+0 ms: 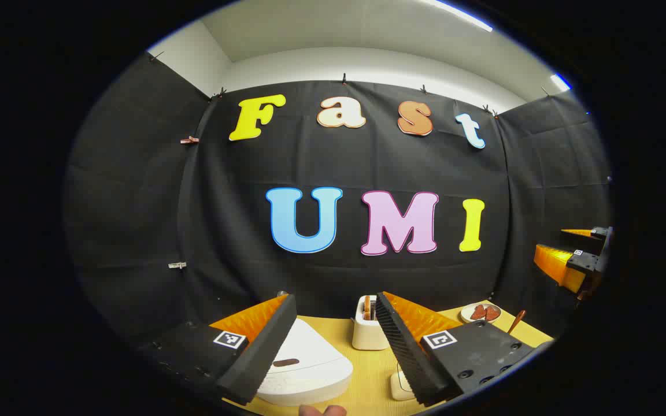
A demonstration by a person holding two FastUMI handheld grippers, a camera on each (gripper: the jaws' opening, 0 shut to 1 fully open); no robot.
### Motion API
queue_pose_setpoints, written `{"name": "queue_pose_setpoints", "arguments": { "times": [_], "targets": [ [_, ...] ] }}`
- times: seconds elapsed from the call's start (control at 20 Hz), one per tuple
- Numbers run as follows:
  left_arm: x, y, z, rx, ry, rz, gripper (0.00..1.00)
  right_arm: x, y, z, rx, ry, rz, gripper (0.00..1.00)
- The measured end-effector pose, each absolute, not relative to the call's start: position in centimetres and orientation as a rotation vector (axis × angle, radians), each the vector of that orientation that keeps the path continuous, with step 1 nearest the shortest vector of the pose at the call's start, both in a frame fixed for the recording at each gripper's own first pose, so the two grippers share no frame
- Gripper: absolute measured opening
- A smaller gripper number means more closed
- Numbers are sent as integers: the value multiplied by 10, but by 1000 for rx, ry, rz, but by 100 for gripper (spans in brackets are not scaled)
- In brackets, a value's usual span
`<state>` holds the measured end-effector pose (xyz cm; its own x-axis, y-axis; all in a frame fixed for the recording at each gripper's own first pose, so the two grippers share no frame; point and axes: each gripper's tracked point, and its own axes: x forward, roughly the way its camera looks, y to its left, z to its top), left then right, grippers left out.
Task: Close the left gripper, press the button to open the rice cooker; take a wooden spoon from the chopstick holder with the right hand, scoop a spoonful of rice and pour it into the rice cooker, then put the wooden spoon back into the chopstick holder.
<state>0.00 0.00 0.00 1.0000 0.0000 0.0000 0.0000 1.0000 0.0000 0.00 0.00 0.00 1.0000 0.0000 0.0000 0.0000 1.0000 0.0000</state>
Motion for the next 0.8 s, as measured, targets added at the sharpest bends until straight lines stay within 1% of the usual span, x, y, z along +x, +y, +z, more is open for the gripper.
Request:
{"name": "queue_pose_setpoints", "arguments": {
  "times": [0.05, 0.15, 0.2, 0.75, 0.8],
  "targets": [
    [1, 1, 0, -1, 1, 0, 97, -1, 1, -1, 3, 4, -1, 97],
    [2, 1, 0, -5, 2, -6, 97, -2, -2, 1, 8, 4, -9, 97],
    [2, 1, 0, -5, 2, -8, 95, -1, -2, 2, 7, 3, -12, 97],
    [-4, 14, 2, 10, -2, -5, 95, -11, 1, 5, -8, -3, -21, 97],
    [-4, 15, 3, 12, -5, -6, 97, -12, 1, 7, -9, -7, -21, 97]
  ]
}}
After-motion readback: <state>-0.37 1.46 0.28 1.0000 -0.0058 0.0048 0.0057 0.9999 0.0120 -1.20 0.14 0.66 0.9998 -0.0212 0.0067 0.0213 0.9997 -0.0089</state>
